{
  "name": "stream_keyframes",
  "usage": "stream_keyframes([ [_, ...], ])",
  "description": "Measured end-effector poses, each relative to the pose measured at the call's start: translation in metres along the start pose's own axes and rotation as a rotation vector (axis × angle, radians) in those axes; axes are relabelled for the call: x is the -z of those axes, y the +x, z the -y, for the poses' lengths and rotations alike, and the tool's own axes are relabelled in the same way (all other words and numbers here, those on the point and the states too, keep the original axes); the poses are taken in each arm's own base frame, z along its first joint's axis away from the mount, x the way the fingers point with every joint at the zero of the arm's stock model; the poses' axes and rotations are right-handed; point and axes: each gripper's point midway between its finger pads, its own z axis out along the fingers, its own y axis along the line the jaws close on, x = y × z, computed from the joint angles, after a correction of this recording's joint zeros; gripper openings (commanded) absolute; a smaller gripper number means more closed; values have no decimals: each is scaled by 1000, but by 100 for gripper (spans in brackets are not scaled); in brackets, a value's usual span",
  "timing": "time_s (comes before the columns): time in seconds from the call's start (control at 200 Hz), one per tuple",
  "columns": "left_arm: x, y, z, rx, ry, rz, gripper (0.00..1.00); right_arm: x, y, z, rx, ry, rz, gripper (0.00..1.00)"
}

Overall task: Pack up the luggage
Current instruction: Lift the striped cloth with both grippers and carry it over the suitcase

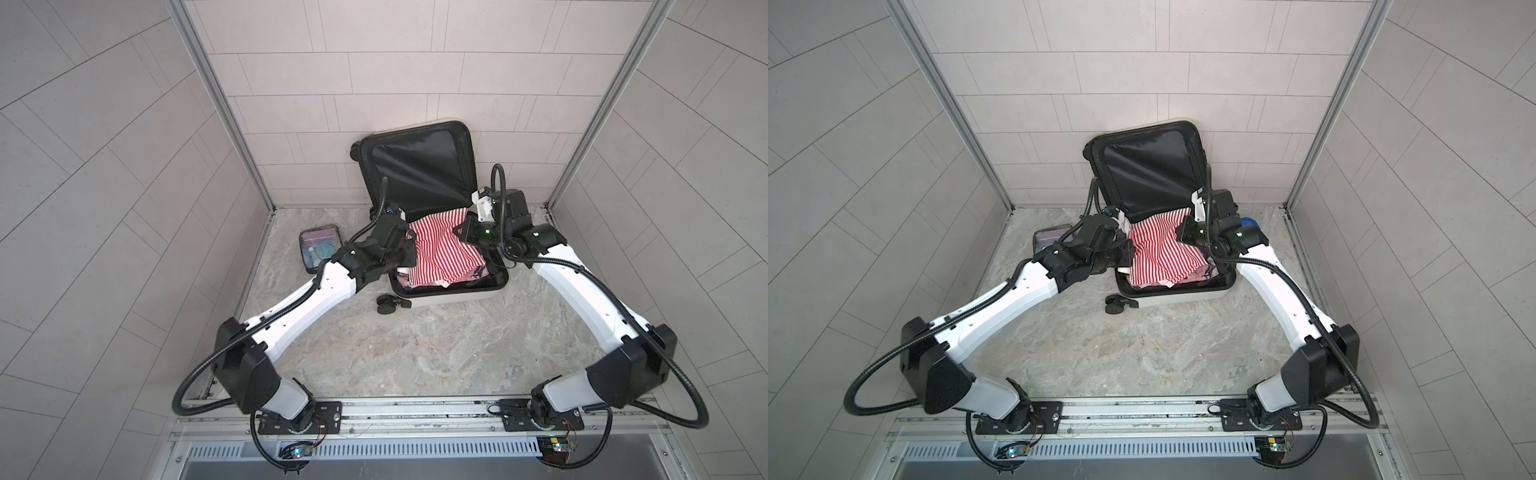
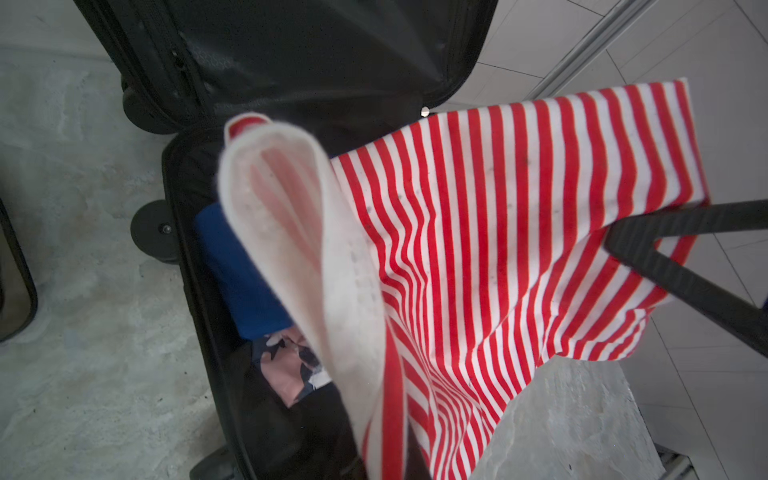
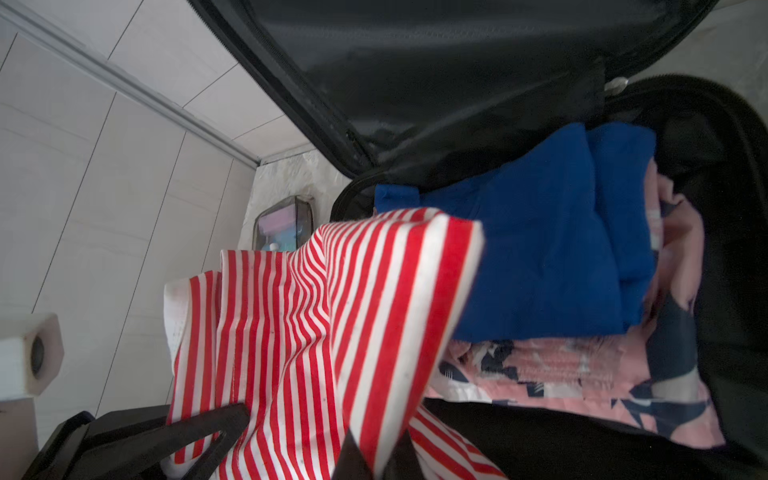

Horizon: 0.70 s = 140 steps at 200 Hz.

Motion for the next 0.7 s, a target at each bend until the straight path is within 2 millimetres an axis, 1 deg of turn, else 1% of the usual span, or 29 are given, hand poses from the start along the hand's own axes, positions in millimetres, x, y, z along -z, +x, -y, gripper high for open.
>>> stream_keyframes([
  [0.02, -4, -3, -2, 0, -1, -1, 0, -3, -4, 2, -4, 1, 0, 0],
  [0.085, -23, -9, -11, 3, -15, -19, 0, -22, -16, 12, -22, 13, -18, 0],
  [0.15, -44, -13, -19, 3, -25, -40, 0, -45, -26, 24, -38, 24, -38, 0],
  [0.23, -70, -15, -29, 7, -36, -70, 0, -71, -28, 42, -54, 54, -74, 0],
  [0.38, -108, -10, -48, 14, -53, -127, 0, -108, -24, 69, -73, 103, -139, 0],
  [0.47, -125, -6, -60, 20, -68, -153, 0, -123, -24, 80, -68, 121, -164, 0],
  [0.52, -133, -2, -66, 23, -77, -171, 0, -128, -26, 85, -64, 132, -170, 0],
  [0.701, -146, 8, -77, 11, -100, -210, 0, -137, -29, 108, -65, 179, -185, 0],
])
